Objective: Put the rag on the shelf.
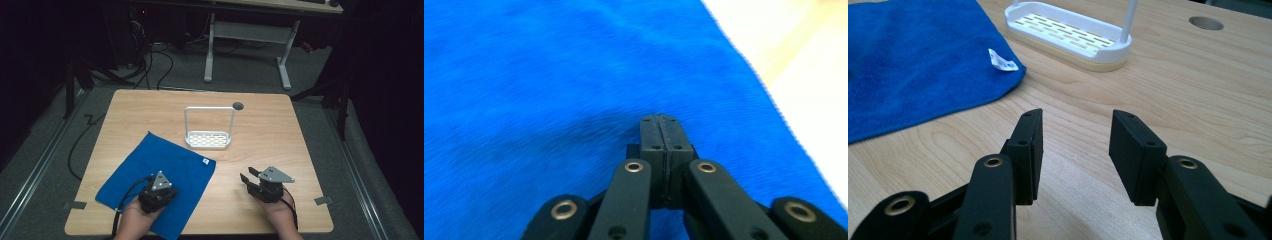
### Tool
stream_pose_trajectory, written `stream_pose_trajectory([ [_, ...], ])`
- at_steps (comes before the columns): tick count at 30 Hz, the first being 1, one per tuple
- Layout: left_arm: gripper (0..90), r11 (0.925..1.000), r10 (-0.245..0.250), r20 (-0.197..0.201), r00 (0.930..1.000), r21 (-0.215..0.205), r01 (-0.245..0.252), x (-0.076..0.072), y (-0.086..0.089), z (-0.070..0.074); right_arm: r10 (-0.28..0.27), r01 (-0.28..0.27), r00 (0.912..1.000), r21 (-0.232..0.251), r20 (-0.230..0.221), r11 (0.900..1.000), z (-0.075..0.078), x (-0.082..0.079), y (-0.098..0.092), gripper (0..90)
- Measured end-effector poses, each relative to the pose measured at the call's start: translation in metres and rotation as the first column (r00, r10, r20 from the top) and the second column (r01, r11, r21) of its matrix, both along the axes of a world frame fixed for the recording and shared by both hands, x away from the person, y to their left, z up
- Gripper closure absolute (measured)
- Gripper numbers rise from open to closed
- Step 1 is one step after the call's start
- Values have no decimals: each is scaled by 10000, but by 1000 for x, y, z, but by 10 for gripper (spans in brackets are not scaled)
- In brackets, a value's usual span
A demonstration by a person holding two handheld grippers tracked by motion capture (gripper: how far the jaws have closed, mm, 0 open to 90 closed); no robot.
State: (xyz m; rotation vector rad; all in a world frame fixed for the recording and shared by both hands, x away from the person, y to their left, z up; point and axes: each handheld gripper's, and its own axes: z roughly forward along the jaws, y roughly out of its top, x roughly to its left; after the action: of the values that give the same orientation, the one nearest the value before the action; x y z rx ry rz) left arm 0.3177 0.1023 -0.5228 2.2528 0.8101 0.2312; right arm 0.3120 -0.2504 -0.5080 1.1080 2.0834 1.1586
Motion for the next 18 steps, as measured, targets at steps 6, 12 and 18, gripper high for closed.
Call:
stream_pose_trajectory([
  [6, 900, 9959, -893, -113, 9959, -144, 891, -5, -38, 0, 47, -47, 10000, 10, -76, 10000, -1, -1, 1, 568],
  [12, 852, 9953, -782, 346, 9963, -544, 800, -2, -34, 7, 572, -572, 9980, 33, -262, 9984, -3, -4, 12, 587],
  [18, 789, 9845, 1104, 738, 9911, -1446, -988, 8, 25, 13, 1707, -1712, 9844, -65, -429, 9852, -6, -9, 46, 719],
])
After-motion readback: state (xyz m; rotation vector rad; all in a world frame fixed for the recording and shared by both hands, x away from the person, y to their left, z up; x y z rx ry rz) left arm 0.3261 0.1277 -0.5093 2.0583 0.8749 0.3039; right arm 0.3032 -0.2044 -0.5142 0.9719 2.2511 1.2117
